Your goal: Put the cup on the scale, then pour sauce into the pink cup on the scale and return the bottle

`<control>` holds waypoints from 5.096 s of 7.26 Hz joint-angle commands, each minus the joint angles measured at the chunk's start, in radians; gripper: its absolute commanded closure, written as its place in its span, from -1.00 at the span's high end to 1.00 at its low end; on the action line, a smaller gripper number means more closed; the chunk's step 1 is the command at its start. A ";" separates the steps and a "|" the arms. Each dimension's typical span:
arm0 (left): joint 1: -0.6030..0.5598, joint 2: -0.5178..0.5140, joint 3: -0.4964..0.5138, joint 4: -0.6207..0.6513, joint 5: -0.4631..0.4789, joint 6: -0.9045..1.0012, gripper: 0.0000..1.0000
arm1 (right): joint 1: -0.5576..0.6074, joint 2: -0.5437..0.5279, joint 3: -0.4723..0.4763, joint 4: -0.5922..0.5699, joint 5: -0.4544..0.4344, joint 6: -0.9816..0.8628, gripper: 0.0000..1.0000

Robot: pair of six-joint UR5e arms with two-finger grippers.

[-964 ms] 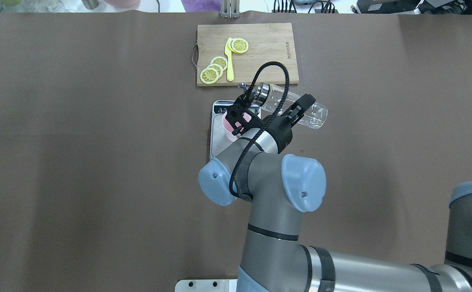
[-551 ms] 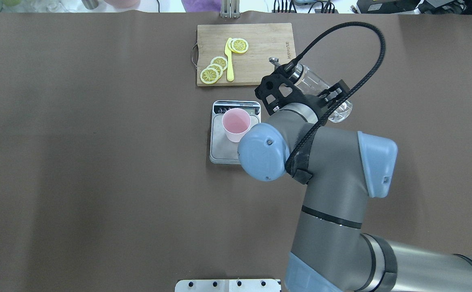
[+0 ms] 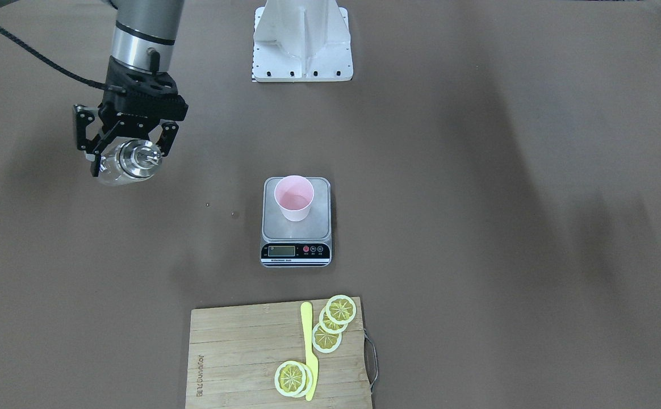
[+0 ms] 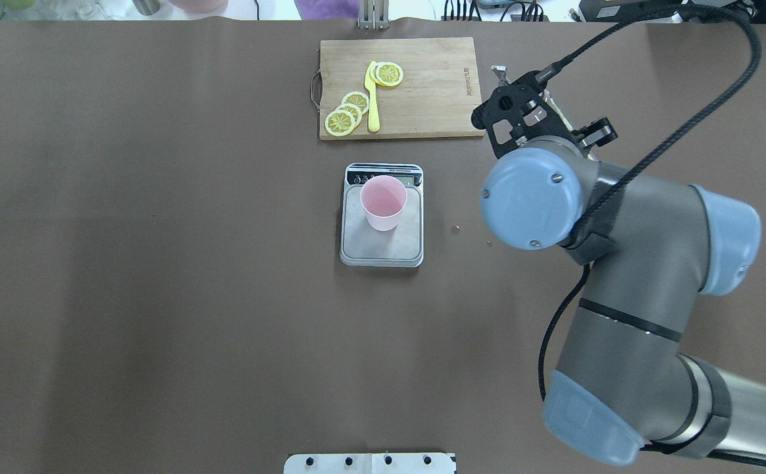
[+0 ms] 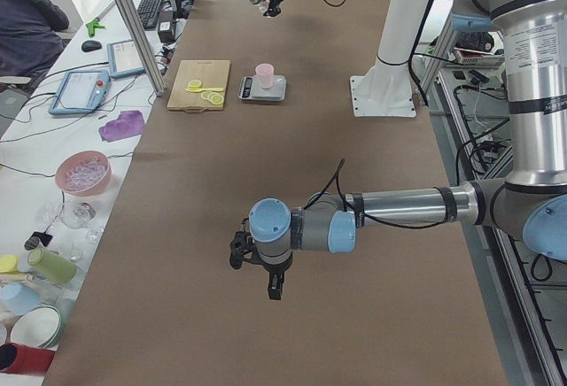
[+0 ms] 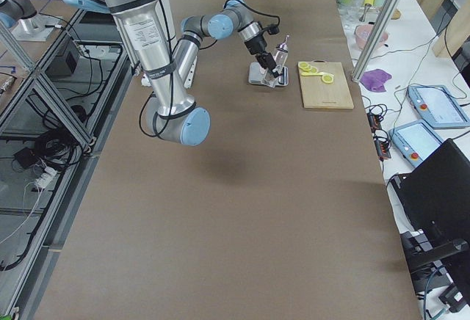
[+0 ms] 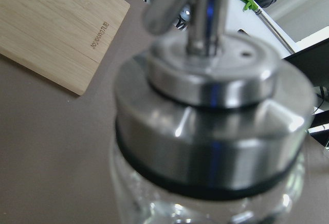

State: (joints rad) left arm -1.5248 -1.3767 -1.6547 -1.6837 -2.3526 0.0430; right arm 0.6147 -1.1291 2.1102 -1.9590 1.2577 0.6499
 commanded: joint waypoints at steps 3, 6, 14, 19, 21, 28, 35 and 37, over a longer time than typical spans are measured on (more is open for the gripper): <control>0.000 -0.004 -0.027 -0.001 -0.004 0.000 0.96 | 0.207 -0.344 0.002 0.471 0.233 -0.160 -1.00; 0.002 -0.034 -0.023 0.010 -0.042 0.002 0.96 | 0.362 -0.515 -0.175 0.921 0.411 -0.162 -1.00; 0.006 -0.055 -0.027 0.002 -0.045 0.003 0.96 | 0.522 -0.563 -0.645 1.635 0.522 0.097 -1.00; 0.008 -0.064 -0.023 0.004 -0.045 0.000 0.96 | 0.487 -0.552 -0.726 1.730 0.390 0.224 -1.00; 0.008 -0.064 -0.022 0.004 -0.043 0.000 0.96 | 0.420 -0.551 -0.725 1.730 0.291 0.246 -1.00; 0.008 -0.064 -0.019 0.002 -0.043 0.000 0.96 | 0.263 -0.564 -0.804 1.868 0.059 0.307 -1.00; 0.008 -0.064 -0.019 0.002 -0.045 0.000 0.96 | 0.221 -0.564 -0.834 1.879 -0.014 0.310 -1.00; 0.008 -0.065 -0.020 0.001 -0.045 0.000 0.96 | 0.218 -0.563 -0.834 1.879 -0.012 0.321 -1.00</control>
State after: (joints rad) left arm -1.5171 -1.4406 -1.6747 -1.6816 -2.3976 0.0429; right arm 0.8360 -1.6933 1.2767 -0.0798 1.2458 0.9626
